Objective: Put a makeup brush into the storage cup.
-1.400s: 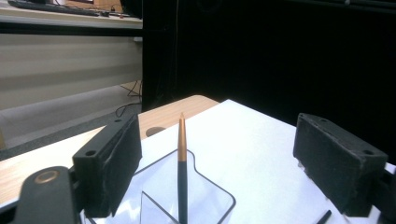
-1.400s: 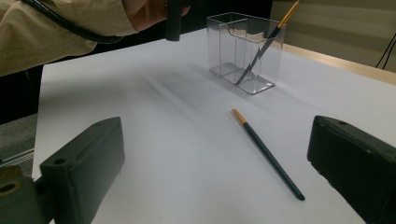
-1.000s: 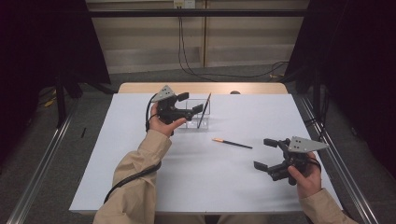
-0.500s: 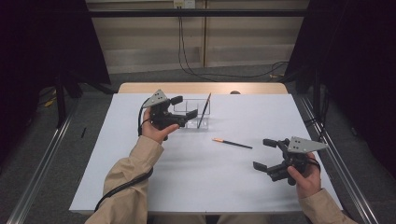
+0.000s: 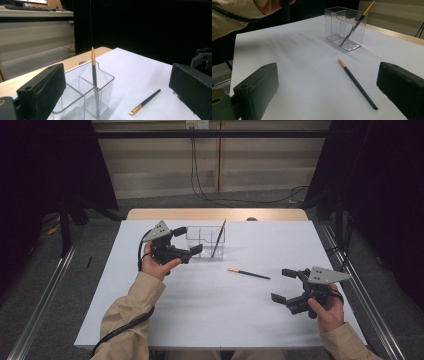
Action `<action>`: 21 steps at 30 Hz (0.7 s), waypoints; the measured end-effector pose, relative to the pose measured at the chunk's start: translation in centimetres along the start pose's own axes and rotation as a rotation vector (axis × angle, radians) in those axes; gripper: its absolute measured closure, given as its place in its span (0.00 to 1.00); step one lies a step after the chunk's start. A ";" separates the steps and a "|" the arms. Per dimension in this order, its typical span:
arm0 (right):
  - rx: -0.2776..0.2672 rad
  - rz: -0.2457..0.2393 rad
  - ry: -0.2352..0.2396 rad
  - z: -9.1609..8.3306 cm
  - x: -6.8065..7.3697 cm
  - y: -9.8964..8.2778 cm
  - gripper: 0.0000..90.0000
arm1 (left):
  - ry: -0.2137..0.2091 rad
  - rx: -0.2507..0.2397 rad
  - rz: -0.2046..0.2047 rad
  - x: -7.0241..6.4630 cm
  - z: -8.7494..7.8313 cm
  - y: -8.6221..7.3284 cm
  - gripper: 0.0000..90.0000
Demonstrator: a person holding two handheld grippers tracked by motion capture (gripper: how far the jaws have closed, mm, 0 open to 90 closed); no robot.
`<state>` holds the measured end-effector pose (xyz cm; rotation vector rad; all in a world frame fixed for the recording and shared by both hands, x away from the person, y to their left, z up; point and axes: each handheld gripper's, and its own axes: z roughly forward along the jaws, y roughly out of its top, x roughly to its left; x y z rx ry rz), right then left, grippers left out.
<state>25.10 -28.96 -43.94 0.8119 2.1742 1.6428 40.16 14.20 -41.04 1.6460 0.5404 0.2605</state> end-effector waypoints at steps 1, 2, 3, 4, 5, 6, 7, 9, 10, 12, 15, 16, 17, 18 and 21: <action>0.002 -0.001 0.001 0.0 0.0 0.0 0.04 | 0.001 -0.002 0.000 0.0 -0.3 0.0 0.01; 0.001 -0.001 0.000 0.0 0.0 0.0 0.04 | -0.002 -0.003 0.002 0.0 -0.4 -0.1 0.01; 0.002 -0.001 0.002 0.0 0.0 0.0 0.04 | -0.004 -0.001 0.006 0.0 -0.7 -0.1 0.01; 0.001 -0.002 0.001 0.0 0.0 0.0 0.04 | -0.006 0.001 0.016 0.0 -0.9 -0.2 0.01; 0.001 -0.002 0.000 0.0 0.0 0.0 0.04 | -0.003 0.003 0.023 0.0 -1.1 -0.2 0.01; 0.002 -0.001 0.001 0.0 0.0 0.0 0.04 | -0.001 0.006 0.023 0.1 -1.3 -0.2 0.01; 0.000 -0.002 0.001 0.0 0.0 0.0 0.04 | -0.003 0.007 0.019 0.1 -1.5 -0.3 0.01; 0.000 -0.004 0.000 0.0 0.0 0.0 0.04 | 0.002 0.010 0.026 0.1 -1.8 -0.3 0.01; 0.000 -0.003 0.000 0.0 0.0 0.0 0.04 | 0.001 0.011 0.027 0.1 -2.0 -0.4 0.01; -0.001 -0.003 -0.002 0.0 0.0 0.0 0.04 | 0.000 0.013 0.035 0.0 -2.4 -0.5 0.01; 0.000 -0.006 -0.001 0.0 0.0 0.0 0.04 | -0.002 0.004 0.036 -0.1 -2.8 -0.5 0.01; 0.002 -0.005 0.001 0.0 0.0 0.0 0.04 | 0.004 0.004 0.040 -0.1 -3.0 -0.5 0.01; 0.001 -0.005 -0.003 0.0 0.0 0.0 0.04 | 0.002 0.003 0.039 -0.2 -3.2 -0.6 0.01; 0.000 -0.005 -0.002 0.0 0.1 0.0 0.04 | 0.000 0.001 0.039 -0.2 -3.4 -0.6 0.01; -0.002 -0.005 -0.002 0.0 0.1 0.0 0.04 | 0.000 -0.006 0.035 -0.2 -3.9 -0.8 0.01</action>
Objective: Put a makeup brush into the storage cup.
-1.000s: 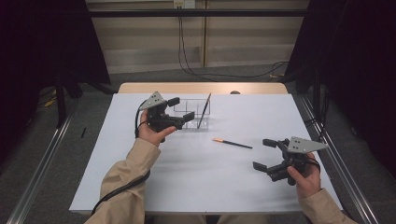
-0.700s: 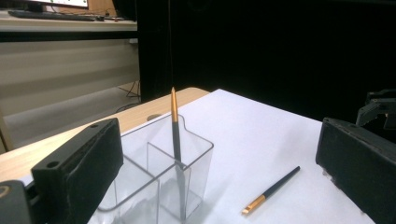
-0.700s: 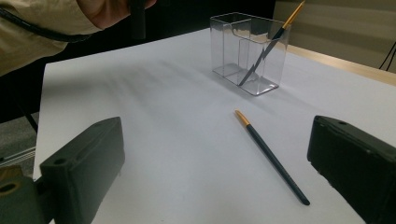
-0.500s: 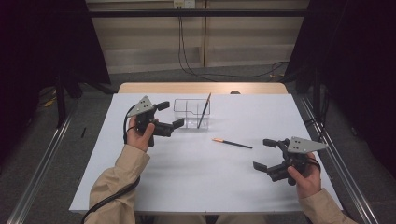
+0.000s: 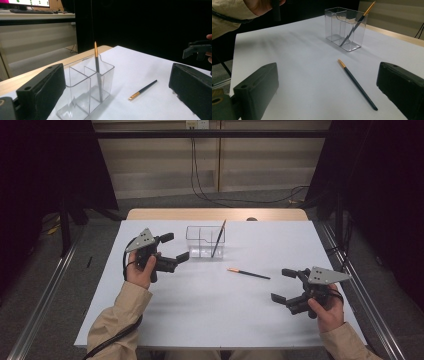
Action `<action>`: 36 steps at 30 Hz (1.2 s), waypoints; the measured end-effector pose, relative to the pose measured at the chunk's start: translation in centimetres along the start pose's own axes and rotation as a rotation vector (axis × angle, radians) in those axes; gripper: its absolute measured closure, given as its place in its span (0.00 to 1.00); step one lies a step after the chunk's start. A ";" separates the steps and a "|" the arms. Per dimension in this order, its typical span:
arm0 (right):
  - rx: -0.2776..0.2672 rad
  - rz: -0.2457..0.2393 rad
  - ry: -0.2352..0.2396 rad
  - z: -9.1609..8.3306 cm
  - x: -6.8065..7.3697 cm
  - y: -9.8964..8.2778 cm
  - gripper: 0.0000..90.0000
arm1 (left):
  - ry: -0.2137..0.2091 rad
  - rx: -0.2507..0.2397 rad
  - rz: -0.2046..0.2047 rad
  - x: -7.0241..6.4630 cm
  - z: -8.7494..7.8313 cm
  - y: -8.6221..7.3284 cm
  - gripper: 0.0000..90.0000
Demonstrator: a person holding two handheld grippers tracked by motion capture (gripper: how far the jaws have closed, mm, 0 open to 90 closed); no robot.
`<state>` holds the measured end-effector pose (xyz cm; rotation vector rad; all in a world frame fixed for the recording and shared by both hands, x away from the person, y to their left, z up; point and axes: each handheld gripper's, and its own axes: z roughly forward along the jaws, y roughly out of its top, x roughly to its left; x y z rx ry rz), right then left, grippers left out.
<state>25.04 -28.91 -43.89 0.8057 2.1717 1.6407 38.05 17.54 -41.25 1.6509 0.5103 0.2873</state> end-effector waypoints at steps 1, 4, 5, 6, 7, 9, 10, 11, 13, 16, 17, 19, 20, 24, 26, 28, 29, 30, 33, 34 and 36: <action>0.003 -0.004 -0.002 0.0 0.0 0.0 0.04 | -0.002 0.000 -0.003 0.0 -0.1 -0.1 0.01; 0.009 -0.003 0.000 0.0 0.0 -0.1 0.04 | 0.008 0.006 -0.012 0.0 -0.5 -0.4 0.01; 0.012 -0.005 -0.004 0.0 0.0 -0.1 0.04 | 0.008 0.009 -0.012 0.1 -0.6 -0.5 0.01; 0.011 -0.004 -0.005 0.0 0.0 -0.1 0.04 | 0.009 0.010 -0.014 0.1 -0.7 -0.5 0.01; 0.009 -0.005 -0.006 -0.1 0.0 -0.1 0.04 | 0.008 0.010 -0.015 0.2 -0.8 -0.6 0.01; 0.007 -0.007 -0.008 -0.1 0.0 -0.1 0.04 | 0.009 0.008 -0.022 0.2 -1.0 -0.8 0.01; 0.006 -0.007 -0.011 -0.1 0.1 0.0 0.04 | 0.010 0.008 -0.022 0.2 -1.1 -0.8 0.01; 0.005 -0.006 -0.011 -0.1 0.1 0.0 0.04 | 0.008 0.009 -0.023 0.3 -1.2 -0.9 0.01; 0.007 -0.008 -0.015 -0.1 0.2 0.0 0.04 | 0.008 0.013 -0.022 0.3 -1.4 -0.9 0.01; 0.010 -0.005 -0.018 -0.2 0.2 -0.1 0.04 | 0.008 0.019 -0.022 0.3 -1.7 -1.0 0.01; 0.010 -0.005 -0.016 -0.2 0.2 -0.2 0.04 | 0.010 0.021 -0.021 0.4 -1.9 -1.1 0.01; 0.008 -0.005 -0.020 -0.3 0.2 -0.2 0.04 | 0.008 0.021 -0.023 0.4 -2.1 -1.2 0.01; 0.006 -0.006 -0.020 -0.3 0.2 -0.2 0.04 | 0.009 0.021 -0.025 0.4 -2.2 -1.3 0.01; 0.005 -0.006 -0.020 -0.4 0.2 -0.2 0.04 | 0.006 0.024 -0.017 0.3 -2.6 -1.2 0.01; 0.005 -0.007 -0.020 -0.3 0.2 -0.1 0.04 | 0.004 0.017 -0.016 0.2 -2.9 -1.2 0.01; 0.007 -0.009 -0.019 -0.3 0.2 -0.1 0.04 | 0.003 0.019 -0.013 0.1 -3.1 -1.1 0.01; 0.007 -0.009 -0.020 -0.2 0.2 -0.1 0.04 | 0.003 0.019 -0.008 0.1 -3.2 -1.1 0.01; 0.006 -0.009 -0.017 -0.2 0.1 -0.1 0.04 | 0.003 0.020 -0.006 0.0 -3.4 -1.1 0.01; 0.004 -0.011 -0.013 -0.1 0.1 0.0 0.04 | 0.002 0.017 -0.005 0.0 -4.0 -1.2 0.01; 0.006 -0.011 -0.013 -0.1 0.2 0.0 0.04 | 0.004 0.015 -0.006 0.0 -4.3 -1.2 0.01; 0.006 -0.012 -0.011 0.0 0.1 0.0 0.04 | 0.010 0.014 -0.010 0.0 -4.8 -1.3 0.01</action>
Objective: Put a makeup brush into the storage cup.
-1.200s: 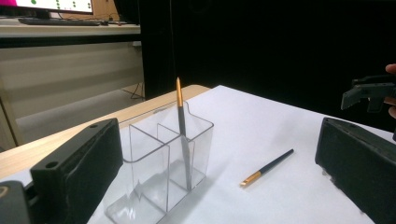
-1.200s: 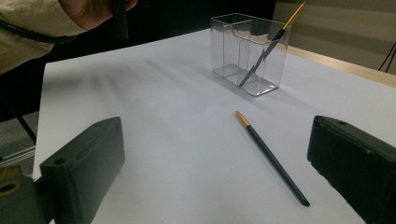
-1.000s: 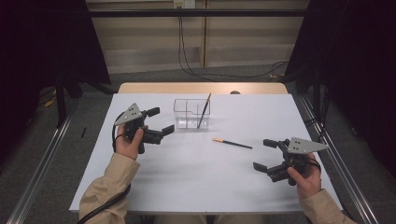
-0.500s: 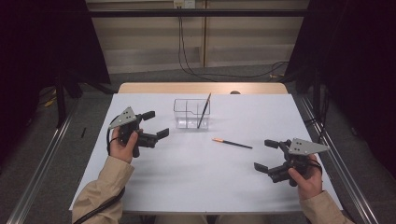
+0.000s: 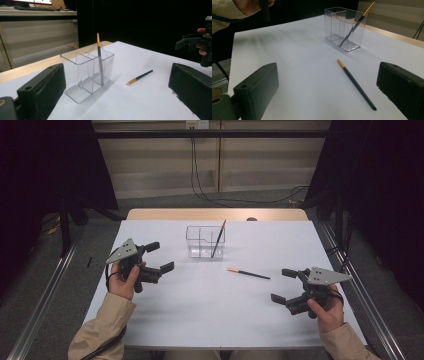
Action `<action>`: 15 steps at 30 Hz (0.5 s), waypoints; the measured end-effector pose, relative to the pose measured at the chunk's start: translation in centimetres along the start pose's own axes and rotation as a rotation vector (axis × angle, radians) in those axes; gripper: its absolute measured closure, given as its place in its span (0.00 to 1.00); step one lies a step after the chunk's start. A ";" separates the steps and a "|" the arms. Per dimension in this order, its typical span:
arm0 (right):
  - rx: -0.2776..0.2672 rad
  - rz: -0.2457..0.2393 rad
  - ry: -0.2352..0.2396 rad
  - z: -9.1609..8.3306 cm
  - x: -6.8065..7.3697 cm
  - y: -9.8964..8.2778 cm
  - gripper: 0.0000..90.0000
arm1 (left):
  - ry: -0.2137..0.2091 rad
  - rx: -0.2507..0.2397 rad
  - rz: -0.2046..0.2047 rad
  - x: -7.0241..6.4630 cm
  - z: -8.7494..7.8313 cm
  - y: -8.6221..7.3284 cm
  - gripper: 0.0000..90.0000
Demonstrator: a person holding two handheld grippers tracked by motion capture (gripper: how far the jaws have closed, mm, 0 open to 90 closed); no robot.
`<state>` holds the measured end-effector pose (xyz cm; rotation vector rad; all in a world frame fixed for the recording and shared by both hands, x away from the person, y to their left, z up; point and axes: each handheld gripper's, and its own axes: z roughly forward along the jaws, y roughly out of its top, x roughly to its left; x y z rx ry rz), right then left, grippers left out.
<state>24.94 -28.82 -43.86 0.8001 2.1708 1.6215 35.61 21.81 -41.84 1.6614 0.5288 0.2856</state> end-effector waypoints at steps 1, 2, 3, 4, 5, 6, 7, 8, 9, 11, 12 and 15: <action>-0.001 -0.001 0.001 0.0 0.0 0.0 0.04 | 0.002 -0.003 0.004 0.0 -0.3 -0.1 0.01; -0.001 -0.001 0.002 0.1 0.0 0.0 0.04 | 0.006 -0.006 -0.005 0.0 -0.5 -0.1 0.01; -0.001 -0.001 0.005 0.1 0.0 0.0 0.04 | 0.009 -0.007 -0.008 0.1 -0.7 -0.2 0.01; 0.000 -0.002 0.004 0.2 0.0 0.1 0.04 | 0.009 -0.009 -0.007 0.1 -1.0 -0.3 0.01; -0.001 -0.003 0.007 0.2 0.0 0.1 0.04 | 0.011 -0.008 -0.011 0.0 -1.2 -0.4 0.01; -0.001 -0.003 0.007 0.2 0.0 0.1 0.04 | 0.009 -0.006 -0.007 0.1 -1.3 -0.4 0.01; -0.001 -0.004 0.005 0.2 0.0 0.1 0.04 | 0.010 -0.010 -0.012 0.0 -1.5 -0.5 0.01; -0.001 -0.004 0.006 0.2 0.0 0.1 0.04 | 0.014 -0.010 -0.012 0.0 -1.6 -0.5 0.01; -0.001 -0.003 0.007 0.2 0.0 0.1 0.04 | 0.012 -0.008 -0.007 0.0 -1.8 -0.6 0.01; -0.001 -0.004 0.007 0.3 0.0 0.1 0.04 | 0.013 -0.010 -0.018 -0.1 -2.0 -0.7 0.01; -0.001 -0.004 0.006 0.3 0.0 0.1 0.04 | 0.014 -0.007 -0.015 -0.1 -2.2 -0.8 0.01; -0.004 -0.005 0.006 0.3 0.0 0.1 0.04 | 0.014 -0.012 -0.024 -0.1 -2.6 -1.1 0.01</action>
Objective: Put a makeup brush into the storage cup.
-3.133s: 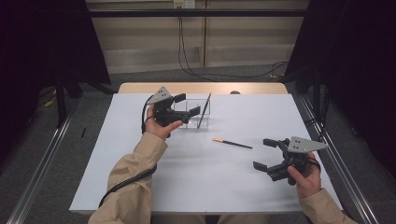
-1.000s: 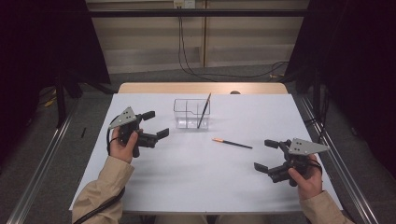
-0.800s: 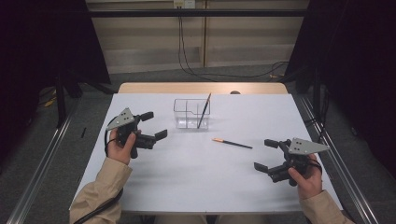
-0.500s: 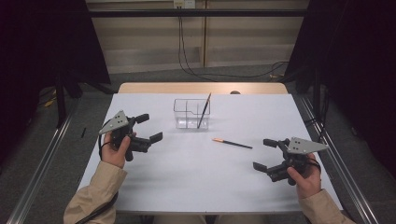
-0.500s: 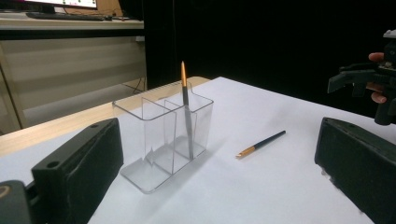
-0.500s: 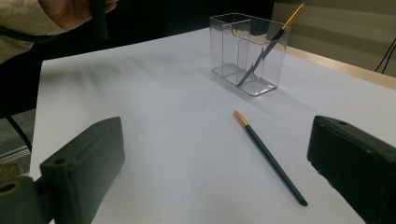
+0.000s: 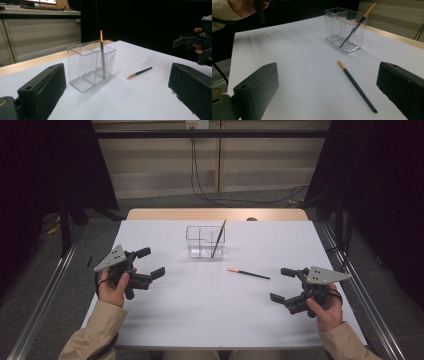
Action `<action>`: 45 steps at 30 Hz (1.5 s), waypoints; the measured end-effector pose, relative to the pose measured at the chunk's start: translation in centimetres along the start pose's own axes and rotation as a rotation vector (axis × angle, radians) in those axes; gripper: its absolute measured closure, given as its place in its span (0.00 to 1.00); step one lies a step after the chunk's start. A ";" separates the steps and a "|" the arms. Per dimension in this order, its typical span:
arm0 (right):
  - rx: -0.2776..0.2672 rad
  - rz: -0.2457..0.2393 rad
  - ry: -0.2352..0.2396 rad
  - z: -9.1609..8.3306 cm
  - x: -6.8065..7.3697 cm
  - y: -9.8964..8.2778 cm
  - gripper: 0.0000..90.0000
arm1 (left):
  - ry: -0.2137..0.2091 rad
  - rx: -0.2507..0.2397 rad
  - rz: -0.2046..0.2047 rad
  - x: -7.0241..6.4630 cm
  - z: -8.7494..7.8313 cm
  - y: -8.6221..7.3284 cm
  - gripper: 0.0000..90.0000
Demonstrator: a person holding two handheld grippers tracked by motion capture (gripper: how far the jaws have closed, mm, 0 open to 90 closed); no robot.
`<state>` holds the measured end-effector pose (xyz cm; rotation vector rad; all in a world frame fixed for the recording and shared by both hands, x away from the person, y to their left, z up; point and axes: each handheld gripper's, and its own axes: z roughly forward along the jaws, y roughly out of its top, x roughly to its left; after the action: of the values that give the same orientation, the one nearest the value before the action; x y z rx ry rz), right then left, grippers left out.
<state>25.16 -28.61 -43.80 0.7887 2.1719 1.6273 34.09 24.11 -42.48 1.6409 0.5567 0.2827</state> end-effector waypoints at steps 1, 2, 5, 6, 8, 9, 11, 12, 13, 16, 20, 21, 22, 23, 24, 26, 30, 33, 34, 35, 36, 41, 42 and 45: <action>-0.001 -0.001 0.002 0.0 0.0 0.0 0.04 | 0.005 0.001 -0.004 -0.1 -0.1 -0.1 0.01; 0.000 -0.001 0.002 0.0 0.0 0.0 0.04 | 0.005 0.004 0.000 -0.1 -0.3 -0.2 0.01; 0.000 0.001 0.002 0.0 0.0 0.0 0.04 | 0.008 0.006 0.000 -0.2 -0.6 -0.3 0.01; 0.000 0.000 0.001 0.0 0.0 0.0 0.04 | 0.007 0.007 0.001 -0.2 -0.7 -0.4 0.01; 0.000 -0.001 -0.001 -0.1 0.0 0.0 0.04 | 0.007 0.008 0.000 -0.3 -0.8 -0.5 0.01; 0.001 -0.001 0.000 -0.1 0.0 0.0 0.04 | 0.006 0.006 -0.002 -0.4 -0.9 -0.5 0.01; 0.001 0.000 -0.001 -0.1 0.0 0.0 0.04 | 0.008 0.007 0.002 -0.5 -1.0 -0.6 0.01; 0.000 0.002 0.000 -0.2 0.0 0.0 0.04 | 0.005 0.007 0.002 -0.6 -1.1 -0.6 0.01; -0.001 0.002 0.000 -0.2 -0.1 0.0 0.04 | 0.007 0.010 0.012 -0.6 -1.2 -0.6 0.01; -0.001 0.002 0.001 -0.2 -0.1 -0.1 0.04 | 0.003 0.006 0.010 -0.8 -1.3 -0.6 0.01; 0.000 0.001 0.001 -0.2 -0.1 0.0 0.04 | 0.007 0.007 0.015 -1.0 -1.7 -0.7 0.01; 0.000 0.002 0.001 -0.2 -0.1 -0.1 0.04 | 0.009 0.006 0.015 -1.0 -1.8 -0.8 0.01; 0.001 0.001 -0.001 -0.1 -0.1 -0.1 0.04 | 0.009 0.003 0.008 -1.1 -1.9 -0.8 0.01; 0.001 0.001 0.001 -0.1 -0.1 -0.1 0.04 | 0.012 0.001 0.012 -1.1 -2.0 -0.8 0.01; 0.001 0.000 0.001 -0.1 -0.1 -0.1 0.04 | 0.013 0.003 0.016 -1.1 -2.2 -0.8 0.01; 0.001 0.000 0.001 -0.1 -0.1 0.0 0.04 | 0.017 0.003 0.014 -1.1 -2.4 -0.9 0.01; 0.002 -0.003 0.002 0.0 -0.2 0.0 0.04 | 0.023 0.006 0.014 -1.2 -2.8 -1.1 0.01; 0.001 -0.005 0.003 0.2 -0.2 0.1 0.04 | 0.027 0.007 0.015 -1.4 -3.0 -1.2 0.01; 0.001 -0.003 0.006 0.2 -0.2 0.1 0.04 | 0.024 0.006 0.016 -1.5 -3.1 -1.2 0.01; 0.001 -0.004 0.007 0.2 -0.2 0.1 0.04 | 0.022 0.007 0.018 -1.5 -3.1 -1.2 0.01; 0.002 -0.003 0.007 0.3 -0.2 0.1 0.04 | 0.024 0.012 0.024 -1.6 -3.1 -1.2 0.01; 0.002 0.000 0.005 0.3 -0.3 0.0 0.04 | 0.022 0.011 0.022 -1.7 -3.4 -1.4 0.01; 0.000 0.000 0.009 0.3 -0.4 0.1 0.04 | 0.024 0.014 0.027 -1.7 -3.5 -1.4 0.01; 0.000 0.002 0.008 0.4 -0.4 0.0 0.04 | 0.024 0.014 0.029 -1.6 -3.6 -1.4 0.01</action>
<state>25.66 -28.55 -43.89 0.7855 2.1772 1.6347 30.66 26.44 -43.12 1.6619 0.5547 0.3210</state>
